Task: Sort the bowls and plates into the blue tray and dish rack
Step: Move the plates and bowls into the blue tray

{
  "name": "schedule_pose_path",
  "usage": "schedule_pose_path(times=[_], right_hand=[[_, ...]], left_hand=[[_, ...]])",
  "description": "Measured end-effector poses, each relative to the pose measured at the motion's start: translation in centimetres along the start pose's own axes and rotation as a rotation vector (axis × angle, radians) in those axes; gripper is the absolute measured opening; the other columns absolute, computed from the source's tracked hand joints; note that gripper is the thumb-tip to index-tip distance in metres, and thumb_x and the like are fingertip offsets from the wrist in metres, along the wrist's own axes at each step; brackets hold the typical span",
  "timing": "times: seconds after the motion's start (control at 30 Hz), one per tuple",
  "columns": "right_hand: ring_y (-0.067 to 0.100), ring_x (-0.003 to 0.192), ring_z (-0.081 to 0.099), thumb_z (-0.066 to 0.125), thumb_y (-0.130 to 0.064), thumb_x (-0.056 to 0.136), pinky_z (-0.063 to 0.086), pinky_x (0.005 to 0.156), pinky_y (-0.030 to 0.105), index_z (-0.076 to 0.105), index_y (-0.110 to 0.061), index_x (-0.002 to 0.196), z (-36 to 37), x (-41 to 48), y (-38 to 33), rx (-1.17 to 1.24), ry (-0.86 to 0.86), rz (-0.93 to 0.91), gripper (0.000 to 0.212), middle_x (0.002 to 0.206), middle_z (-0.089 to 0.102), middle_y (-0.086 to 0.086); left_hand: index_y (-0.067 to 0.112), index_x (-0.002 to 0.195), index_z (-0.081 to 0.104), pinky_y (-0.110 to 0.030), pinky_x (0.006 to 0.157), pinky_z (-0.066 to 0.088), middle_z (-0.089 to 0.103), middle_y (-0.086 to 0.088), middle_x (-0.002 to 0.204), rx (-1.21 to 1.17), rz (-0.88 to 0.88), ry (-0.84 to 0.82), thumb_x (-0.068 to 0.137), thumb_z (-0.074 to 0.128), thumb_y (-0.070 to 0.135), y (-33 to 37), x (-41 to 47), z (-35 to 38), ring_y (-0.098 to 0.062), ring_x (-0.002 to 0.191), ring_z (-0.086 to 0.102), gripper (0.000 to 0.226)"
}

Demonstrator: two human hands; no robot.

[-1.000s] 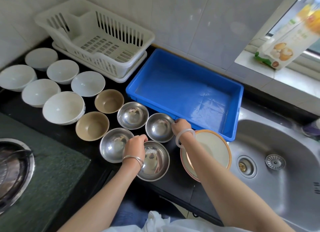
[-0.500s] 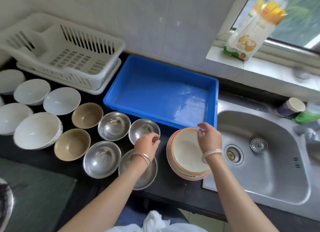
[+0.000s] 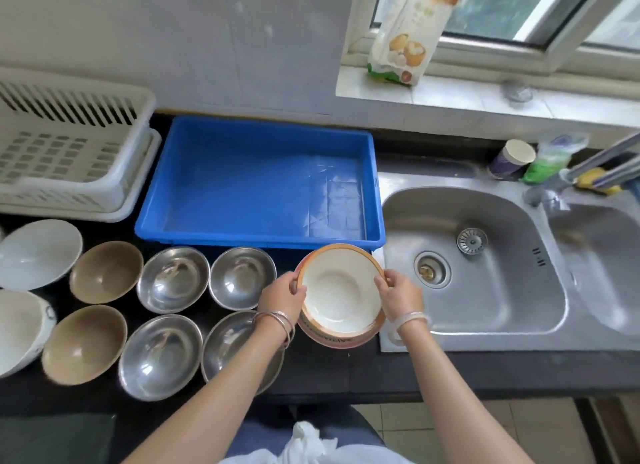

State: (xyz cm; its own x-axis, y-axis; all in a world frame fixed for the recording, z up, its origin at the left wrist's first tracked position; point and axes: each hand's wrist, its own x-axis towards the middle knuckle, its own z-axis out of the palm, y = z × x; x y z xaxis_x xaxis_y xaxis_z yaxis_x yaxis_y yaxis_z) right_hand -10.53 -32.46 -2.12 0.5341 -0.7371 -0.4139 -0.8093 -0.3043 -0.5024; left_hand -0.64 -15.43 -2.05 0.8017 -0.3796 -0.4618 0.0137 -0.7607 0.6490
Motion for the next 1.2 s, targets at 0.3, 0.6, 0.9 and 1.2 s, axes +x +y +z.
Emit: schedule_pose_path(times=[0.3, 0.6, 0.9, 1.2], right_hand=[[0.024, 0.085, 0.052, 0.052, -0.027, 0.092, 0.039, 0.073, 0.024, 0.066, -0.013, 0.102, 1.5, -3.4, -0.5, 0.015, 0.124, 0.045, 0.023, 0.099, 0.054, 0.006], [0.019, 0.057, 0.045, 0.054, -0.018, 0.088, 0.028, 0.045, 0.015, 0.054, -0.012, 0.068, -0.3, -3.8, -0.7, 0.025, 0.084, 0.015, 0.02, 0.062, 0.052, 0.002], [0.027, 0.058, 0.046, 0.054, -0.012, 0.079, 0.028, 0.044, 0.023, 0.055, -0.004, 0.06, -7.0, -3.8, 0.3, 0.039, 0.287, 0.034, 0.02, 0.057, 0.055, 0.012], [0.026, 0.065, 0.053, 0.056, -0.01, 0.08, 0.033, 0.048, 0.024, 0.065, -0.008, 0.07, -9.8, -5.1, 6.7, 0.055, 0.339, 0.193, 0.014, 0.064, 0.062, 0.006]], left_hand=[[0.005, 0.096, 0.064, -0.04, 0.08, 0.051, 0.065, -0.015, 0.096, 0.195, 0.104, 0.107, 0.09, 0.045, 0.013, 0.7, 0.9, -1.5, -0.03, 0.088, 0.059, 0.021], [0.008, 0.097, 0.064, -0.036, 0.073, 0.052, 0.07, -0.011, 0.092, 0.246, 0.12, 0.078, 0.088, 0.046, 0.012, 2.2, 0.9, -2.1, -0.029, 0.085, 0.062, 0.021], [0.012, 0.086, 0.067, -0.027, 0.07, 0.044, 0.071, -0.008, 0.09, 0.118, 0.207, 0.024, 0.082, 0.053, 0.017, 8.1, 0.7, -1.6, -0.027, 0.087, 0.062, 0.015], [0.013, 0.086, 0.065, -0.03, 0.067, 0.05, 0.071, -0.008, 0.086, 0.16, 0.255, -0.201, 0.087, 0.054, 0.02, 10.2, -1.0, 5.1, -0.025, 0.079, 0.064, 0.013]])
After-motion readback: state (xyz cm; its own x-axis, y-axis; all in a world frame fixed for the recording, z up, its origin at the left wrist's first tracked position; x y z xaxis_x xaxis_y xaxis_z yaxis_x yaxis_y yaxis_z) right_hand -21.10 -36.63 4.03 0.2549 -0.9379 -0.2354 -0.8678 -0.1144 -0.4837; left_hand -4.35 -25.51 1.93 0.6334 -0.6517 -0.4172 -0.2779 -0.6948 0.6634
